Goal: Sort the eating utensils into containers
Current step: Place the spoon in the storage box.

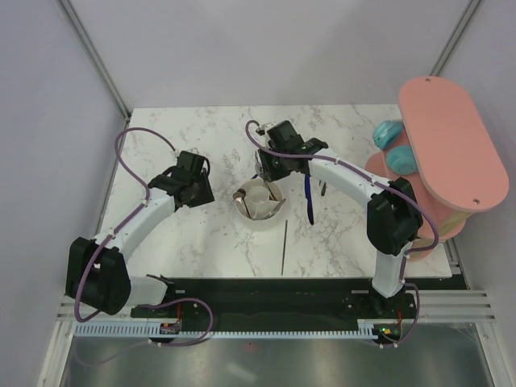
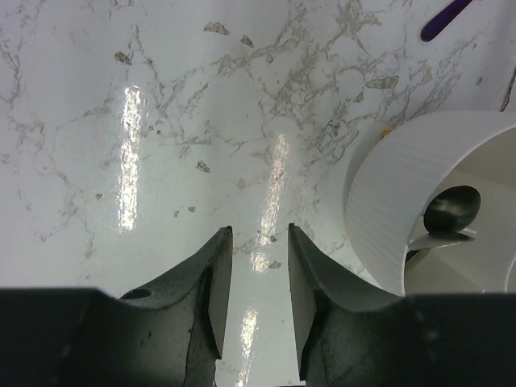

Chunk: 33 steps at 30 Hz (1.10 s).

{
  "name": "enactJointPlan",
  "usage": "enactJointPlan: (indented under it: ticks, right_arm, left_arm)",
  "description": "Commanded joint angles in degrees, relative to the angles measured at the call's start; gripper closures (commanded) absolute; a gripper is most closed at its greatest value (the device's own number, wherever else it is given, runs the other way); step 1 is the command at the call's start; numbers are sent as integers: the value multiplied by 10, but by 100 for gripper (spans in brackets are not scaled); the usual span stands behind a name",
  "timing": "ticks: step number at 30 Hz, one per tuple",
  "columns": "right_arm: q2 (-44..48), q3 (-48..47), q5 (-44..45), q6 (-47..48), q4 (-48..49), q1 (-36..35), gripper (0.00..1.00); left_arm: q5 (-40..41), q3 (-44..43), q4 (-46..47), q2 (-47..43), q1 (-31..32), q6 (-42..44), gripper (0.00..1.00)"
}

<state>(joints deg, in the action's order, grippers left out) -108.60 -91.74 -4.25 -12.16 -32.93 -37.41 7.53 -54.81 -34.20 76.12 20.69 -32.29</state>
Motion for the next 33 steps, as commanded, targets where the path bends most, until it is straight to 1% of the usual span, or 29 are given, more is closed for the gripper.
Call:
enactJointPlan:
  ticks: [1, 5, 8, 9, 10, 11, 12, 14, 18, 23, 24, 27, 33]
  right_arm:
    - [31, 19, 3, -8, 23, -4, 63]
    - [41, 29, 13, -14, 28, -4, 60]
    - [53, 34, 31, -16, 30, -4, 57]
    - [61, 36, 39, -15, 30, -4, 56]
    - [66, 41, 39, -15, 31, -4, 56]
    - [72, 46, 56, -14, 32, -3, 56]
    - [82, 51, 68, -15, 34, -3, 52]
    - [91, 70, 97, -18, 36, 2, 49]
    - [81, 89, 68, -15, 30, 16, 48]
    - [69, 97, 44, -14, 23, 16, 48]
    - [66, 99, 29, -14, 23, 17, 48]
    - [59, 103, 18, -13, 21, 16, 48]
    - [54, 114, 6, -8, 17, 16, 48]
  left_arm:
    - [12, -16, 7, -4, -2, 13, 60]
    - [-7, -14, 9, -9, -2, 14, 60]
    - [-42, -13, 17, -14, -1, 25, 59]
    - [-64, -14, 19, -14, 1, 29, 59]
    - [-67, -14, 19, -11, 6, 35, 59]
    - [-71, -12, 19, -12, 8, 36, 59]
    - [-73, -10, 19, -11, 10, 36, 59]
    - [-73, -3, 19, -10, 12, 29, 59]
    - [-110, 1, 26, -7, 17, 28, 59]
    - [-123, -13, 27, 5, 29, 34, 59]
    - [-126, -15, 27, 6, 30, 33, 59]
    - [-148, -24, 28, 17, 38, 33, 57]
    - [-148, -43, 33, 36, 68, 33, 57]
